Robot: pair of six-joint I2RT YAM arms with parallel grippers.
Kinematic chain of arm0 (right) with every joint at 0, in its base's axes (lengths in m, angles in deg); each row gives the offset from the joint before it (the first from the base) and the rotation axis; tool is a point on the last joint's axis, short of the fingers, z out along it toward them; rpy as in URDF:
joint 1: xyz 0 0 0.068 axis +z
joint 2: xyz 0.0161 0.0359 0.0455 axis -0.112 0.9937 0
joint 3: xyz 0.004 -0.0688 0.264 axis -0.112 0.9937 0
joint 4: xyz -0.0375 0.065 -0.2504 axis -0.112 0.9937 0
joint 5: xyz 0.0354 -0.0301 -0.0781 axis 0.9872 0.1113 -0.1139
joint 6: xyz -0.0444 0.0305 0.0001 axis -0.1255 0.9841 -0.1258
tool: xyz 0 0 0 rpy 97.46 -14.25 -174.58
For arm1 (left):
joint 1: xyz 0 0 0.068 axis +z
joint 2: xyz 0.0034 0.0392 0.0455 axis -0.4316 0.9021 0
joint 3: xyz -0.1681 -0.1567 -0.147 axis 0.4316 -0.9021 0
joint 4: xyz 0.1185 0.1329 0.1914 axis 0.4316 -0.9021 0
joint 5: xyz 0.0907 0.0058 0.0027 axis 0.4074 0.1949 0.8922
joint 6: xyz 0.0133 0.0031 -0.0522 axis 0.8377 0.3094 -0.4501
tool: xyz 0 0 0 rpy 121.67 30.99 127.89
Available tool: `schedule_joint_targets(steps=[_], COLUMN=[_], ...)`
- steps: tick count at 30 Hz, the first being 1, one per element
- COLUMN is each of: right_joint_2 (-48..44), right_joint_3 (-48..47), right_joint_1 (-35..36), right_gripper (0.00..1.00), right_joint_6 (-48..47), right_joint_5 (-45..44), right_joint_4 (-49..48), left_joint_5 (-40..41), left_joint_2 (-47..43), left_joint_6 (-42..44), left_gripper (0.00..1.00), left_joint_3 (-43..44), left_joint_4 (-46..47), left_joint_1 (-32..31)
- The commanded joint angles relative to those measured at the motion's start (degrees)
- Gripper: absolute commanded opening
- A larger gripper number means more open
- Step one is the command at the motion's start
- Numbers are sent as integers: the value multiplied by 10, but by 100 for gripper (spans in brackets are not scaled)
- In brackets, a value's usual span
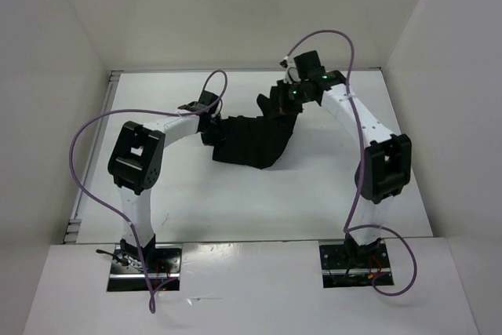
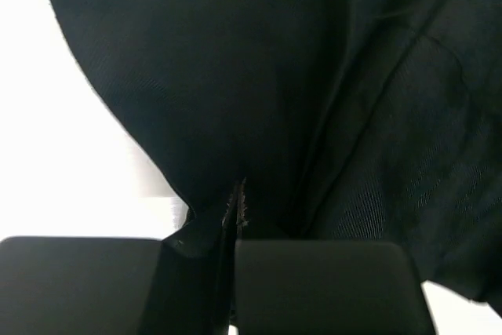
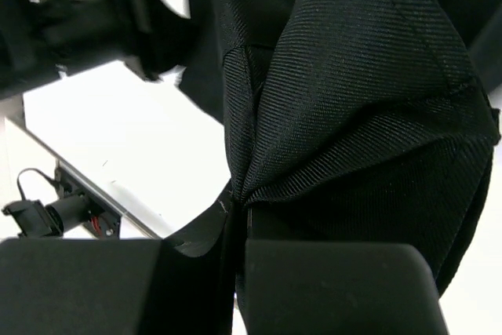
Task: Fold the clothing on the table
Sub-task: Fold the skirt
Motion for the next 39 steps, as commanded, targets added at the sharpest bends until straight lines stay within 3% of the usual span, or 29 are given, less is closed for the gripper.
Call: schedule_joint_targets(steps=[1, 12, 15, 19, 22, 25, 28, 30, 31, 32, 34, 35, 36, 39], right_joint_2=[53, 160, 176, 145, 97, 57, 32, 13, 6, -2, -23, -31, -36, -59], right_joint_3=[-61, -116, -122, -116, -110, -133, -141, -126, -115, -87, -48, -39, -30, 0], right_joint_1=[51, 136, 136, 136, 136, 136, 136, 136, 136, 128, 114, 106, 106, 92], right_gripper=[0, 2, 45, 54, 57, 58, 63, 63, 63, 63, 63, 63, 63, 63], right_joint_6=[-7, 35, 47, 76, 96, 96, 76, 69, 69, 69, 69, 69, 69, 69], right_joint_5=[10, 7, 38, 69, 83, 74, 13, -14, -24, -24, -29, -29, -29, -29], right_joint_4=[-7, -56, -88, -161, -223, -228, -176, -156, -150, -150, -157, -164, -164, -164], left_joint_5=[-44, -44, -44, -23, 60, 127, 128, 38, -4, -41, -118, -132, -142, -158], left_joint_2=[25, 4, -11, -75, -129, -170, -205, -226, -231, -243, -254, -254, -260, -255], left_joint_6=[-6, -1, 12, 24, 48, 67, 81, 86, 92, 92, 84, 69, 62, 42], left_gripper=[0, 0, 0, 0, 2, 5, 9, 19, 37, 45, 53, 66, 73, 83], left_joint_3=[-17, -22, -15, 12, 58, 97, 103, 86, 76, 47, 6, -14, -50, -91], left_joint_4=[2, -3, -19, -61, -97, -124, -132, -132, -124, -110, -85, -73, -52, -22], left_joint_1=[-16, -16, -16, 17, 42, 69, 85, 92, 99, 99, 105, 105, 111, 111])
